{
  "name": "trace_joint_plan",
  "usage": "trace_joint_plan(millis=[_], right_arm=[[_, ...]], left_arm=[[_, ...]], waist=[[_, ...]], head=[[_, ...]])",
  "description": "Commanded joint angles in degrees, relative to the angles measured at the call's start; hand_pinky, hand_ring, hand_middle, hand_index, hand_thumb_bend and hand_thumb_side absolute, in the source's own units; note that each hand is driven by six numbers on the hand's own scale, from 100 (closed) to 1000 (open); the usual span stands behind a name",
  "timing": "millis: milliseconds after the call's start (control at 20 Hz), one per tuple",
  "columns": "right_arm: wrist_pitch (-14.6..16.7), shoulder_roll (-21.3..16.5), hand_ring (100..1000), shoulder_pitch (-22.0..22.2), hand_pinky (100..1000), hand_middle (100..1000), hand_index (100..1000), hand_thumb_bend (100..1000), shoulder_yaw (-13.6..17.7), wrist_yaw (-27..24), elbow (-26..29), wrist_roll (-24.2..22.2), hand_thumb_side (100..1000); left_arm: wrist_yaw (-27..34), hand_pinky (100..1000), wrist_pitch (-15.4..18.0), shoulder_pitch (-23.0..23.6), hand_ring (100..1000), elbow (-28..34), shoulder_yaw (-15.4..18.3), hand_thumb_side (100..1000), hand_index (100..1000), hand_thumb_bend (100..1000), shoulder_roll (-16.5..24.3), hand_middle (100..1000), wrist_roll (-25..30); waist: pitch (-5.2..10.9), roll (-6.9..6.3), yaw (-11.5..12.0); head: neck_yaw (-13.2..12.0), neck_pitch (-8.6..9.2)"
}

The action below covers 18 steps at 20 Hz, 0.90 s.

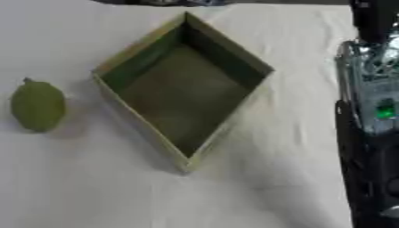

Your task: Pick up objects on the table and place them in the box.

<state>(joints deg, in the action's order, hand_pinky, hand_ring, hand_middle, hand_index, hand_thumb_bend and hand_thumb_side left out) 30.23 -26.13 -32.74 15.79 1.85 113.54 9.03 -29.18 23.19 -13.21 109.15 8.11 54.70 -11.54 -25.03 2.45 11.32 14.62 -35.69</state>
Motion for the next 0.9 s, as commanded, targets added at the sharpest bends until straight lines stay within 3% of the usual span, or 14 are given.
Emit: trace_joint_plan(millis=[50, 300, 500, 750, 900], right_arm=[[0.07, -2.02, 622, -0.52, 808, 582, 772, 100, -0.04, -0.04, 1.06, -0.37, 513], [-0.05, -2.22, 622, -0.13, 809, 581, 772, 100, -0.15, 0.07, 1.06, -0.52, 519], [-0.07, -2.23, 622, 0.03, 809, 581, 772, 100, -0.15, 0.1, 1.06, -0.51, 522], [-0.14, -2.18, 622, 0.39, 810, 581, 773, 100, -0.36, 0.04, 1.06, -0.73, 517], [-0.2, -2.18, 623, 0.67, 811, 580, 773, 100, -0.48, 0.0, 1.06, -0.94, 514]], left_arm=[[-3.63, 834, 3.15, 1.64, 803, 0.09, -1.32, 354, 908, 100, 5.41, 778, 2.6], [-5.51, 860, 6.1, 3.62, 833, -1.13, -3.37, 460, 918, 100, 8.17, 822, 7.54], [-2.08, 871, 7.0, 3.29, 851, -0.72, -5.35, 479, 923, 100, 8.75, 847, 12.07], [1.44, 872, 6.48, -0.9, 858, 0.69, -7.85, 494, 932, 100, 8.62, 855, 17.18], [2.94, 876, 4.4, -4.31, 863, 0.89, -9.47, 508, 930, 100, 7.63, 855, 19.32]], waist=[[1.07, -0.38, 0.06], [0.99, -0.38, 0.12], [0.94, -0.36, -0.02], [1.02, -0.26, -0.2], [1.12, -0.23, -0.26]], head=[[-0.11, 0.64], [-0.37, 0.71], [-0.61, 0.64], [-0.91, 0.63], [-1.41, 0.51]])
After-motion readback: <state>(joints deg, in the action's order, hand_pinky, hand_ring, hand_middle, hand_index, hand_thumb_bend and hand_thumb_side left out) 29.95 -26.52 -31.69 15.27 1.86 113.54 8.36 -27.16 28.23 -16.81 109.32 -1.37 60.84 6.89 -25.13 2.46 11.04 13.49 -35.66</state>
